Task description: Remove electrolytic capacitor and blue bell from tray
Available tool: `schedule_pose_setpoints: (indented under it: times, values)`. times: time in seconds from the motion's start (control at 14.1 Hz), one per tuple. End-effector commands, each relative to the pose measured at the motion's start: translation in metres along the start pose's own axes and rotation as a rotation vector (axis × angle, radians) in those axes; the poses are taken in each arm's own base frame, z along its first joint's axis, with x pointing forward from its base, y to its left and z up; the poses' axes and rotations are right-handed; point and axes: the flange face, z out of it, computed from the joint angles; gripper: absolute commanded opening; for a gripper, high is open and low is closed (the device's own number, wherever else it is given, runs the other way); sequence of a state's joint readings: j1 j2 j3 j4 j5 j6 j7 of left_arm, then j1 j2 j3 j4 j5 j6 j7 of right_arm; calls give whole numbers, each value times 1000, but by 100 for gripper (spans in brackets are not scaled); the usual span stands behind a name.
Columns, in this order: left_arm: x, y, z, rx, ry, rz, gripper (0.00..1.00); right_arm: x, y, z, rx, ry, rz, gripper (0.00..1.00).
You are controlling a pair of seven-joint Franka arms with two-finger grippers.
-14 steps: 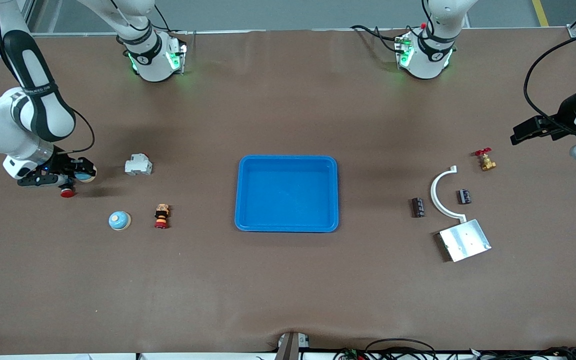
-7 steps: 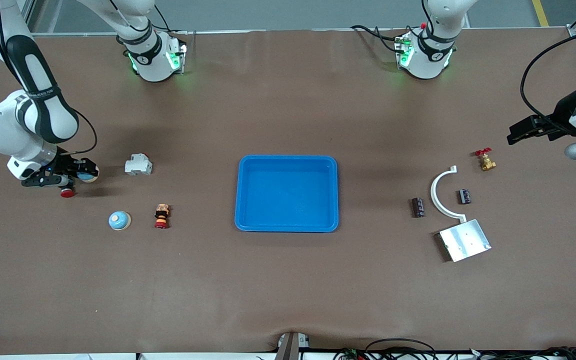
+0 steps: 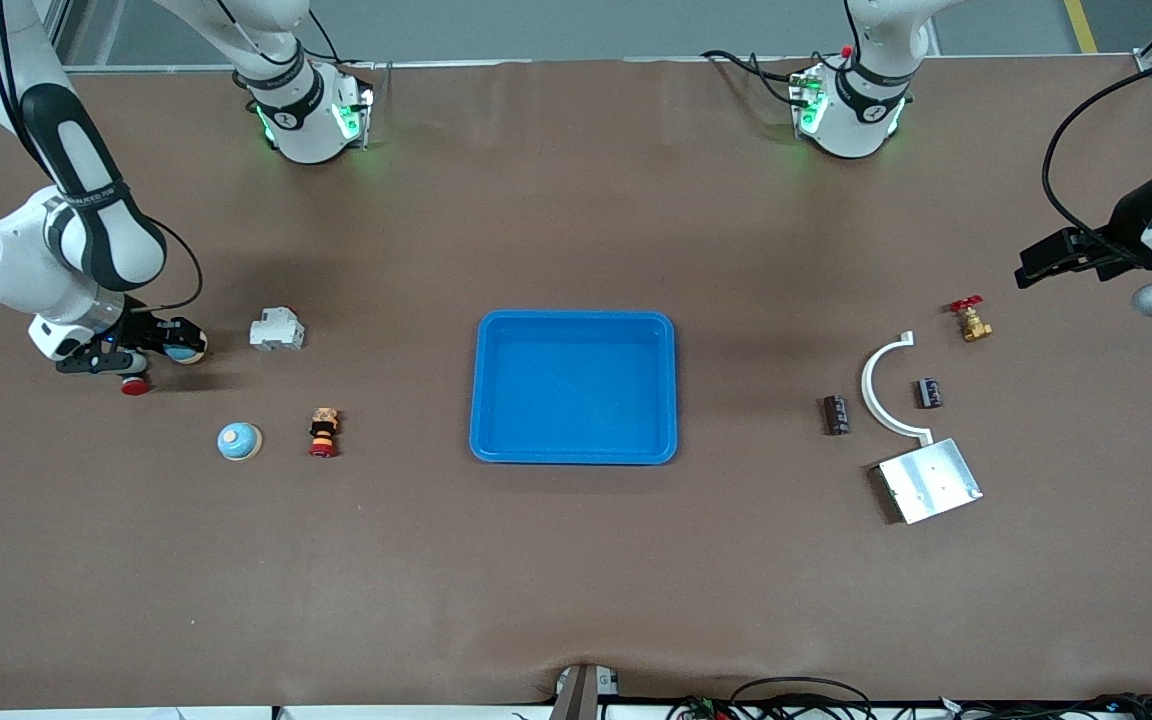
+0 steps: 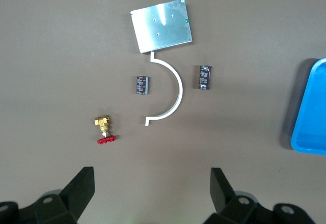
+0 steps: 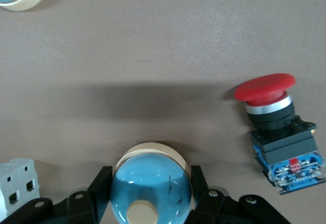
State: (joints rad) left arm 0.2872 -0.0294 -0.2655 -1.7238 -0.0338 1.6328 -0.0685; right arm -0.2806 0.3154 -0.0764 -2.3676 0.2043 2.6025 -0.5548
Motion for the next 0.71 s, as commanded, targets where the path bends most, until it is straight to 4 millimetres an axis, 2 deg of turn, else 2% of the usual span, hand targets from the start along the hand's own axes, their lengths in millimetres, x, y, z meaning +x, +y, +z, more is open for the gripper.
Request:
schedule_pose_setpoints:
  times: [0.0, 0.64]
  values:
    - [-2, 0, -6, -7, -6, 16, 100, -4, 3, 3, 16, 14, 4, 0]
    - [0, -9, -1, -12, -21, 4, 100, -4, 1, 12, 15, 7, 2, 0]
